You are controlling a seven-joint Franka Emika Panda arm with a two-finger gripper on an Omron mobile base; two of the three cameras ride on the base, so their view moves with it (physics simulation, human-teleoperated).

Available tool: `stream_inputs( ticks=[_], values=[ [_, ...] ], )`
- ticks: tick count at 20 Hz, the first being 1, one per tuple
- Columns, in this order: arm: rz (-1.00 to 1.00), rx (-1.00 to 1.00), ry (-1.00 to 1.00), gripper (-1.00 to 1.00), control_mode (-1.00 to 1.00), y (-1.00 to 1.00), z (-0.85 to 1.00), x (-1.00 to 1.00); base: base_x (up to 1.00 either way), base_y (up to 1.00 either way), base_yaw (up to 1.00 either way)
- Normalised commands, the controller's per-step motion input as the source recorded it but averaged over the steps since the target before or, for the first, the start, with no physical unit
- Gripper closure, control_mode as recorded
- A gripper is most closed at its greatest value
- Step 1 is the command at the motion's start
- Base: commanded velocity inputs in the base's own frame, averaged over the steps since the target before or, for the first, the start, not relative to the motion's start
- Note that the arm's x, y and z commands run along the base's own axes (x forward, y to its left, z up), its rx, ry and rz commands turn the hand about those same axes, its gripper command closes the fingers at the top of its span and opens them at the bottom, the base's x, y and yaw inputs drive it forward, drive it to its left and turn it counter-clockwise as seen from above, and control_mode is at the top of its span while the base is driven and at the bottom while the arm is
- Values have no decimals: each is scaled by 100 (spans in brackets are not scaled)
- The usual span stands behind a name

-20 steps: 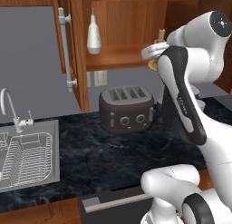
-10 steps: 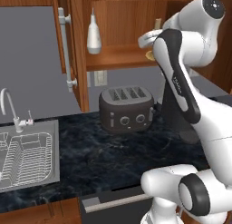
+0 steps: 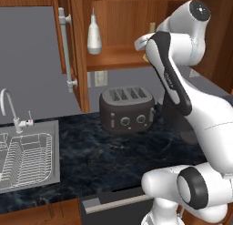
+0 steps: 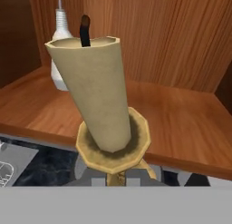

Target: Pick the candle and candle from the dining table and place them in the open cabinet. Close the cabinet after placing the objects.

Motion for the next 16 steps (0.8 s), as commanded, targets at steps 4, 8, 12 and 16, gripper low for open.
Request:
stream_inputs(
  ticks=[4,8,12,16],
  values=[
    [0,0,-2,100,-100,2,-10,42,0,0,0],
    [0,0,0,100,-100,4,-1,42,0,0,0],
    [-2,0,0,100,-100,6,0,39,0,0,0],
    [-4,1,1,100,-100,8,0,40,0,0,0]
  ],
)
